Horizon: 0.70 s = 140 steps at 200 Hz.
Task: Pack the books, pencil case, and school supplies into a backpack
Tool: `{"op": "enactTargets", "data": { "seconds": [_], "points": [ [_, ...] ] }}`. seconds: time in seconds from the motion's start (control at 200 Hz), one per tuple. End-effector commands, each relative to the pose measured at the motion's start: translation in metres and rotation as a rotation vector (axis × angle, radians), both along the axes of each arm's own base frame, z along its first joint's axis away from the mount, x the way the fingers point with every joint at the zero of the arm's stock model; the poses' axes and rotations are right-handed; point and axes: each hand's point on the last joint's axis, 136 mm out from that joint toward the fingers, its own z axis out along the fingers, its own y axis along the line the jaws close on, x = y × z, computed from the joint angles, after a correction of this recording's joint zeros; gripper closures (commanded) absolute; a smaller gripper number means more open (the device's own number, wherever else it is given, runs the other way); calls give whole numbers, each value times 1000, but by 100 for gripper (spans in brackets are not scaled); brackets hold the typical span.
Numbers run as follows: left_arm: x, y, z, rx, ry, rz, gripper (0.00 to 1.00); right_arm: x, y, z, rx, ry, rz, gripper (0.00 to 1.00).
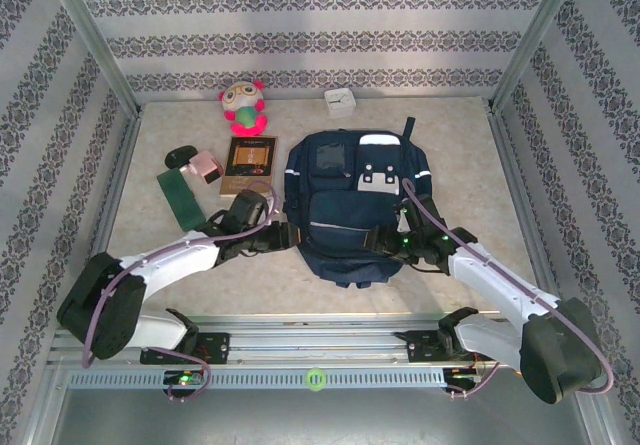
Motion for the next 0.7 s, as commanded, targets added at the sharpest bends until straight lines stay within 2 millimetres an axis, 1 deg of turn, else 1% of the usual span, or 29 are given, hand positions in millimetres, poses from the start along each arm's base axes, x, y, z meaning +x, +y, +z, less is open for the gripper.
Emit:
{"op": "enactTargets", "data": {
  "seconds": [0.0, 0.125, 0.19, 0.32, 0.395, 0.45, 0.49, 0.555, 0.62, 0.655, 0.695],
  "points": [
    [18, -10, -2, -54, -45, 56, 64, 14, -4, -5, 31, -23, -104, 41],
    [30, -14, -18, -22, -36, 63, 71, 24, -7, -11, 15, -41, -122, 41],
    [39, -18, -21, -11, -39, 60, 75, 32, -12, -11, 2, -50, -133, 41],
    [52, -29, -23, -15, -51, 37, 76, 53, -32, -7, -33, -77, -155, 40],
    [62, -35, -23, -2, -69, 20, 74, 63, -43, 1, -66, -91, -147, 38],
    [70, -36, -20, 21, -73, 4, 70, 67, -46, 11, -89, -96, -126, 37],
    [75, -35, -15, 42, -73, 11, 66, 71, -44, 27, -95, -123, -100, 37],
    [84, -31, 2, 54, -116, 27, 57, 73, -38, 53, -98, -167, -72, 35],
    [93, -16, 18, 82, -142, 69, 51, 74, -28, 79, -97, -223, -54, 34],
    [98, -4, 26, 105, -151, 98, 49, 75, -21, 92, -93, -250, -48, 33],
    [104, 13, 34, 136, -159, 136, 47, 76, -9, 105, -89, -278, -30, 33]
  ]
}}
